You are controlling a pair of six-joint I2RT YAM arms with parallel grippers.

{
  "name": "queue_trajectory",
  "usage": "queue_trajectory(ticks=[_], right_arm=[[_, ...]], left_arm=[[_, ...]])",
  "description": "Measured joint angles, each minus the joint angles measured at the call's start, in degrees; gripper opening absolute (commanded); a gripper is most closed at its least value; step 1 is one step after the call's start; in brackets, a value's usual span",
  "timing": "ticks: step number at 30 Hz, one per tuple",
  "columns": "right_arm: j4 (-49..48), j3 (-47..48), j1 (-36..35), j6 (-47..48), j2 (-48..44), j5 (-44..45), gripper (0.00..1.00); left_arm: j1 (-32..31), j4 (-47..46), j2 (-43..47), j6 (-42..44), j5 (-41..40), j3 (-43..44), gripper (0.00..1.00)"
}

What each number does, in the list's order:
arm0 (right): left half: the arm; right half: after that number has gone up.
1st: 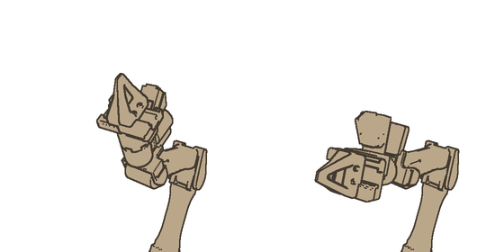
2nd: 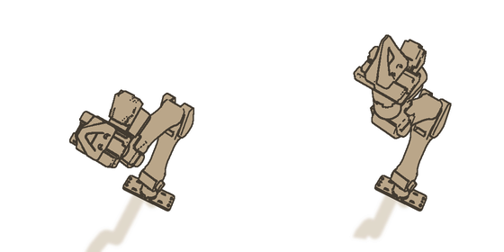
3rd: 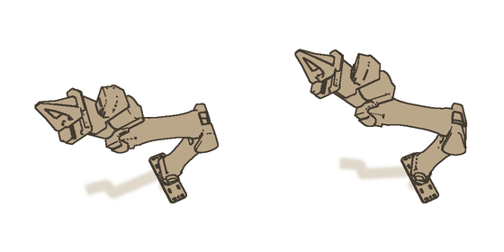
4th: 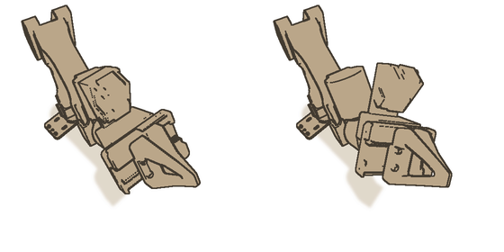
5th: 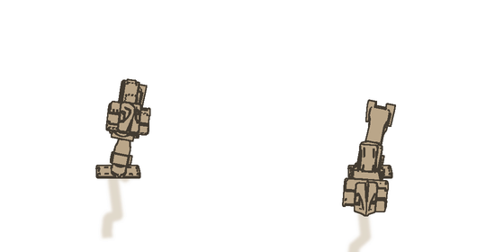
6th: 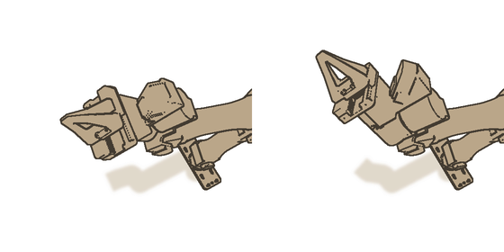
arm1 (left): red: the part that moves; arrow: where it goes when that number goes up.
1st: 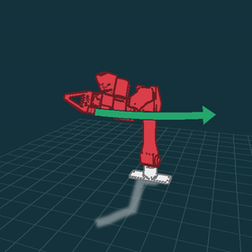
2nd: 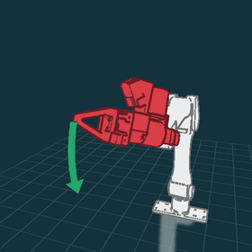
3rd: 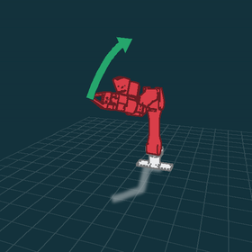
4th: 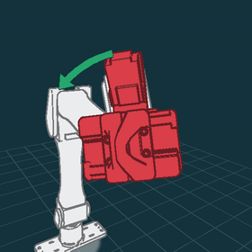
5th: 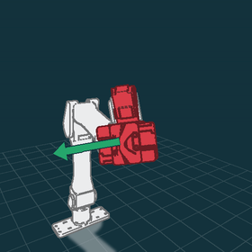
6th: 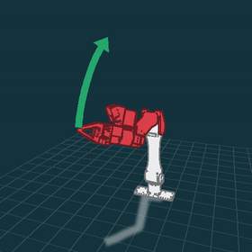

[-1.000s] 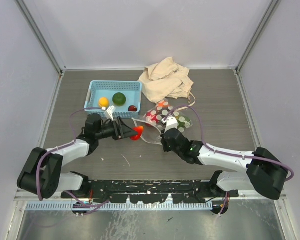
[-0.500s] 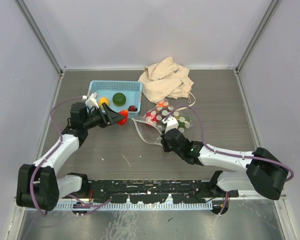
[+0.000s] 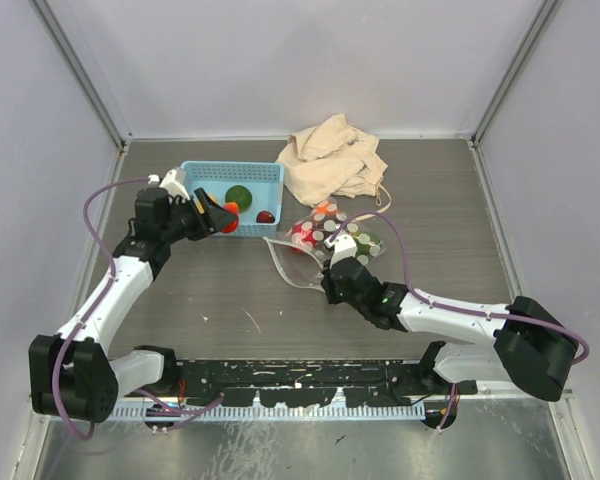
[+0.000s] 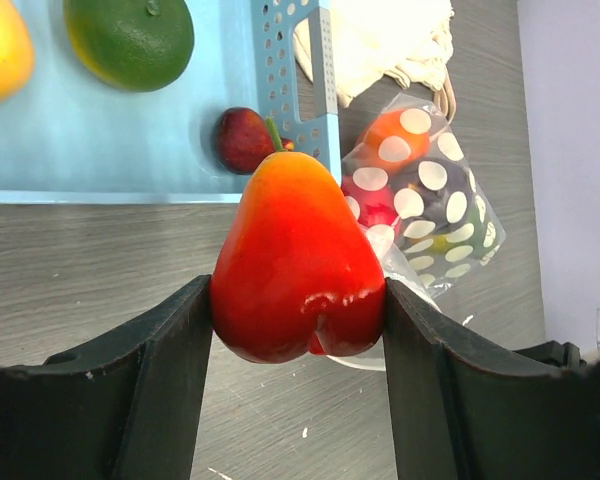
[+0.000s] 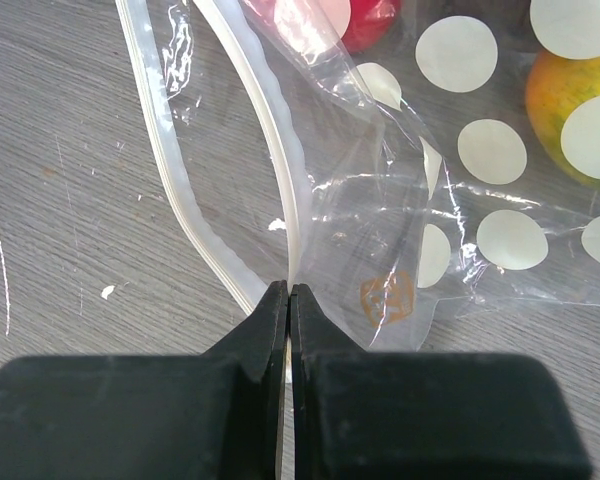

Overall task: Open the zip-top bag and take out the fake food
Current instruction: Place the fake fruit in the bin.

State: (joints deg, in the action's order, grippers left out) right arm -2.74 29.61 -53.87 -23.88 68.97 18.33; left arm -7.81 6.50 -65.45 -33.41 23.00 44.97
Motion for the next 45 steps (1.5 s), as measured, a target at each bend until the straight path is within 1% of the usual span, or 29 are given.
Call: queue_trajectory(ticks=[17, 28, 35, 37, 39, 40, 43, 44, 45], right_arm=[[-0.3, -0.3, 0.0, 0.0, 0.0, -0.2, 0.01], [-0.3, -0.3, 0.0, 0.0, 0.0, -0.3, 0.01], [-0.3, -0.3, 0.0, 0.0, 0.0, -0.4, 0.01], [-0.4, -0.3, 0.0, 0.0, 0.0, -0.5, 0.01], [-0.5, -0.3, 0.0, 0.0, 0.0, -0.5, 0.01], [-0.5, -0.3, 0.0, 0.0, 0.0, -0.5, 0.02], [-0.7, -0.3, 0.0, 0.0, 0.0, -0.5, 0.01], [-0.7, -0.4, 0.0, 0.0, 0.0, -0.5, 0.01], [-0.7, -0.4, 0.1, 0.0, 0.0, -0.5, 0.01]], left_arm=[[0.0, 3.0, -7.1, -0.2, -6.2, 6.6, 0.27], [0.0, 6.0, -14.1, -0.7, -11.5, 12.2, 0.27], [0.0, 6.5, -19.0, -1.2, -16.3, 16.1, 0.29], [-0.1, 6.7, -21.2, -1.5, -17.4, 17.6, 0.33], [-0.2, 7.1, -23.3, -1.6, -18.5, 19.2, 0.41], [-0.3, 7.7, -24.4, -1.6, -19.1, 20.1, 0.49], [-0.5, 8.8, -27.1, -1.5, -21.4, 22.8, 0.67], [-0.6, 9.0, -27.8, -1.4, -22.2, 23.6, 0.76], [-0.7, 9.1, -28.4, -1.3, -23.1, 24.3, 0.82]])
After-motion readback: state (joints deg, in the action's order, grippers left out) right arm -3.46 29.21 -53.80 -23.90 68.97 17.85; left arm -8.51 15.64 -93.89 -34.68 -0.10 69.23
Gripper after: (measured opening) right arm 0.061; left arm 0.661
